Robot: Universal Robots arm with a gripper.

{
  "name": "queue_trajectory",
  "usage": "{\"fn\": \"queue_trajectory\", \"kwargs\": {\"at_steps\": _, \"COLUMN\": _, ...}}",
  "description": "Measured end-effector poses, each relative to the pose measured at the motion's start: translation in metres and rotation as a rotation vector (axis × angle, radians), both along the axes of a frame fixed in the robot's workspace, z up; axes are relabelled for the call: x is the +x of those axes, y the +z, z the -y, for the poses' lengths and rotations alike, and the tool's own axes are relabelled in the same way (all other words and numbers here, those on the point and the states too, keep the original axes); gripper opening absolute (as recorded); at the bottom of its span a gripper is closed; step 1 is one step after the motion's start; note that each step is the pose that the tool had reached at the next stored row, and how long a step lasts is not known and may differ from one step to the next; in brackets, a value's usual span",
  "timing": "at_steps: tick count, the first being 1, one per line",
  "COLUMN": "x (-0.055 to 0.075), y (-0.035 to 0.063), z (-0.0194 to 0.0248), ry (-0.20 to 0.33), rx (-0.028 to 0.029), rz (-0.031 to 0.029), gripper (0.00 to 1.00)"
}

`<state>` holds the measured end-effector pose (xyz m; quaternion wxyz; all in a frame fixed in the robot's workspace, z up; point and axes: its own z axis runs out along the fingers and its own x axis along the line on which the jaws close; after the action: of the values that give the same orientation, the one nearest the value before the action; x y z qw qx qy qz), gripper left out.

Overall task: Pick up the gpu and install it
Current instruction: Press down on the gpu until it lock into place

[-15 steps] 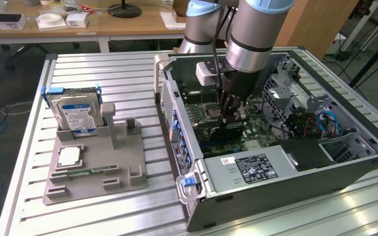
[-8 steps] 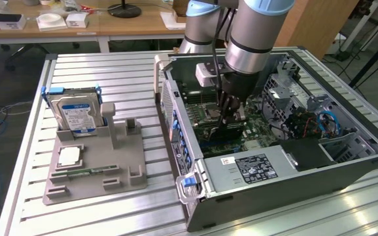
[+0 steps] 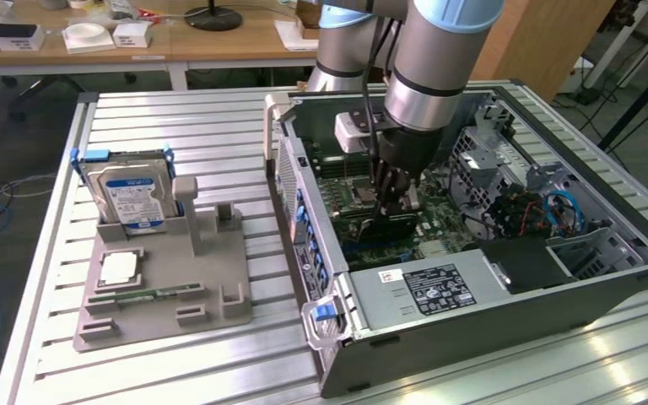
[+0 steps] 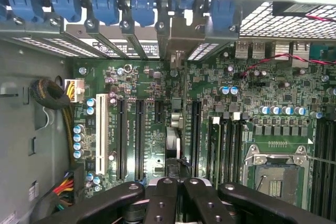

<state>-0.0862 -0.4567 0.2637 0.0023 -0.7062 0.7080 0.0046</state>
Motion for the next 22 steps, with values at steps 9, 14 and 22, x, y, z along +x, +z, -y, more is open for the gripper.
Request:
{"fn": "queue_trajectory", "kwargs": {"at_steps": 9, "x": 0.0, "y": 0.003, "z": -0.0001, "ry": 0.0, "rx": 0.0012, "rz": 0.0004, "gripper": 0.11}}
{"fn": "queue_trajectory", "kwargs": {"at_steps": 14, "x": 0.0, "y": 0.0109, "z": 0.0, "ry": 0.0, "rx": 0.0003, "rz": 0.0, "gripper": 0.11}}
{"fn": "queue_trajectory", "kwargs": {"at_steps": 22, "x": -0.003, "y": 0.0243, "z": 0.0, "ry": 0.0, "rx": 0.0004, "rz": 0.0001, "gripper": 0.11}}
